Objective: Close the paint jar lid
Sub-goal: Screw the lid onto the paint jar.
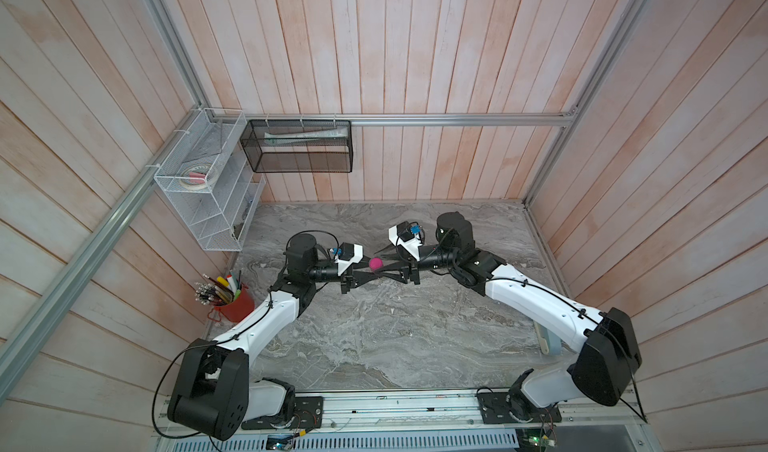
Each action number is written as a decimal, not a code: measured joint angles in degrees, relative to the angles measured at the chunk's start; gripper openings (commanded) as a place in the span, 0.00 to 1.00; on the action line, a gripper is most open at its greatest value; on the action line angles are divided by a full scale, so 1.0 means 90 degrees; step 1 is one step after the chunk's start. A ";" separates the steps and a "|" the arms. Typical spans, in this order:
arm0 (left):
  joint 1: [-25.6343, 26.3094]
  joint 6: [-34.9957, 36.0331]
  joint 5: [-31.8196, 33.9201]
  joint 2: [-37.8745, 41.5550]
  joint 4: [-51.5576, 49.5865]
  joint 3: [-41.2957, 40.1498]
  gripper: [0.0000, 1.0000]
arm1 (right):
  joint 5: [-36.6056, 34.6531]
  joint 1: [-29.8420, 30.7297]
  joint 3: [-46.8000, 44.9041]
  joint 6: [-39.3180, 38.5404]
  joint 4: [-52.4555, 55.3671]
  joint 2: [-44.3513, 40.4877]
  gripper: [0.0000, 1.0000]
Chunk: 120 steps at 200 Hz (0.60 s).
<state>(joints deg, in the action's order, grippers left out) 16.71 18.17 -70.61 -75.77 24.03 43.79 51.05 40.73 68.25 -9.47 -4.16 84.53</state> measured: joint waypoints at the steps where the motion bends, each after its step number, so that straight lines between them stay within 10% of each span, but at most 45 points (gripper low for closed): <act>1: 0.0000 0.0000 0.0000 0.0000 -0.0002 0.0000 0.33 | 0.0000 0.0000 0.0000 0.0000 0.0000 0.0000 0.46; 120: -0.0019 -0.0005 0.0012 0.0000 -0.0080 0.0000 0.32 | -0.0321 0.0136 0.0233 -0.0192 0.0279 0.0209 0.28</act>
<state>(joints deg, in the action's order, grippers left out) 16.53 18.13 -70.50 -75.77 23.31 43.79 48.16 41.95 70.35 -11.20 -1.65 86.41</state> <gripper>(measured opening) 0.330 0.363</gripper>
